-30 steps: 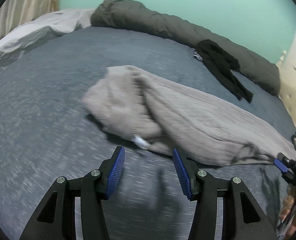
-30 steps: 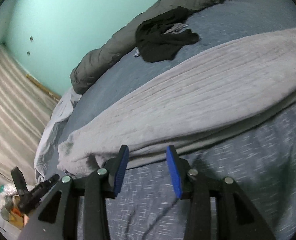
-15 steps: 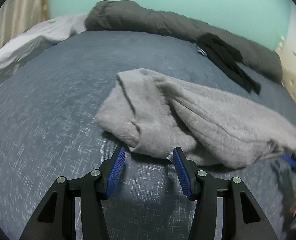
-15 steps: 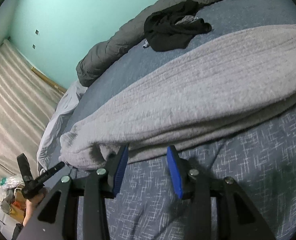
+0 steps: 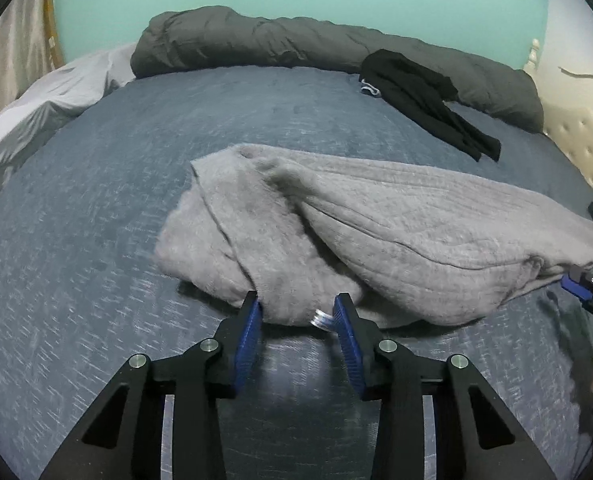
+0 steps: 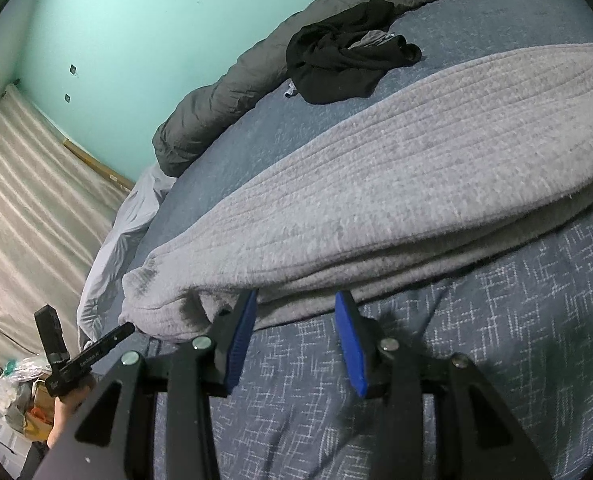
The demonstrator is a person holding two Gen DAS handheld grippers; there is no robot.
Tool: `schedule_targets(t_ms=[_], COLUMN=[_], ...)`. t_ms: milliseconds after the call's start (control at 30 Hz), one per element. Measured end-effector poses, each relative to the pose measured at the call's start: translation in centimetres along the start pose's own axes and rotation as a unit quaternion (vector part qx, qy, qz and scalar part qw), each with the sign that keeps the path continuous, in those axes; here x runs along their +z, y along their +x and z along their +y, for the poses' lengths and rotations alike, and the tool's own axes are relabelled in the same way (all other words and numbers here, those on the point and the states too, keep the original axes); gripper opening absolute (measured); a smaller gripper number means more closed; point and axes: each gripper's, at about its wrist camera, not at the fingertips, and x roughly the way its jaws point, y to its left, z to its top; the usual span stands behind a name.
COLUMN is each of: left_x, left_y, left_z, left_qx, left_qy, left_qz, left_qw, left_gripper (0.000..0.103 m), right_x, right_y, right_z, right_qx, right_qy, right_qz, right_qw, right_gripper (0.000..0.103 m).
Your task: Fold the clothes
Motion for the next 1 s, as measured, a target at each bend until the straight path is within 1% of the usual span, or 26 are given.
schedule_targets(t_ms=[67,167,233,300,467,533,567,600,700,767,833,867,1000], left_x=[0.5,1.1,1.1,0.8,-0.4,-0.8,-1.0,-1.1,-0.9,-0.7,-0.5,-0.3,0.3], left_y=[0.1,0.4,0.8,1.1,1.5,1.7,1.9,2.0,2.6,3.1,3.3,3.1,1.4], left_z=[0.6,0.6,0.3,0.4,1.0,1.2,1.2,1.3,1.4,1.2,0.8,0.6,0.9], left_qx=[-0.001,-0.021,-0.037,-0.05,-0.074,-0.078,-0.079,-0.08,-0.086,-0.082,-0.066,-0.06,-0.024], left_qy=[-0.011,-0.008,-0.006,-0.016,-0.031,-0.027,-0.023,-0.021,-0.017,-0.008,0.006,0.01,0.019], left_qz=[-0.004,-0.001,0.012,0.024,0.045,0.052,0.057,0.061,0.062,0.065,0.069,0.068,0.054], left_qw=[0.9999,0.9997,0.9992,0.9983,0.9958,0.9952,0.995,0.9948,0.9942,0.9945,0.9954,0.9958,0.9981], left_gripper=[0.041,0.041,0.041,0.041,0.041,0.034,0.029,0.027,0.026,0.025,0.021,0.016,0.01], right_x=[0.0,-0.1,-0.1,-0.1,-0.1,-0.1,-0.1,-0.1,-0.1,-0.1,-0.1,-0.1,-0.1], right_y=[0.0,0.0,0.1,0.2,0.5,0.5,0.6,0.6,0.7,0.8,0.9,1.0,0.8], right_z=[0.0,-0.1,-0.2,-0.2,-0.1,-0.2,-0.2,-0.2,-0.3,-0.3,-0.3,-0.4,-0.5], right_qx=[0.001,0.001,0.001,0.001,0.001,0.0,0.0,0.0,-0.001,-0.002,-0.002,-0.002,-0.001], right_qy=[0.001,0.003,0.004,0.006,0.007,0.007,0.007,0.008,0.009,0.009,0.008,0.008,0.012], right_qz=[0.0,0.0,0.002,0.002,0.004,0.005,0.005,0.005,0.006,0.007,0.008,0.009,0.007], right_qw=[1.0,1.0,1.0,1.0,1.0,1.0,1.0,1.0,1.0,1.0,1.0,1.0,1.0], right_gripper=[0.042,0.042,0.042,0.042,0.042,0.042,0.042,0.042,0.042,0.042,0.042,0.042,0.042])
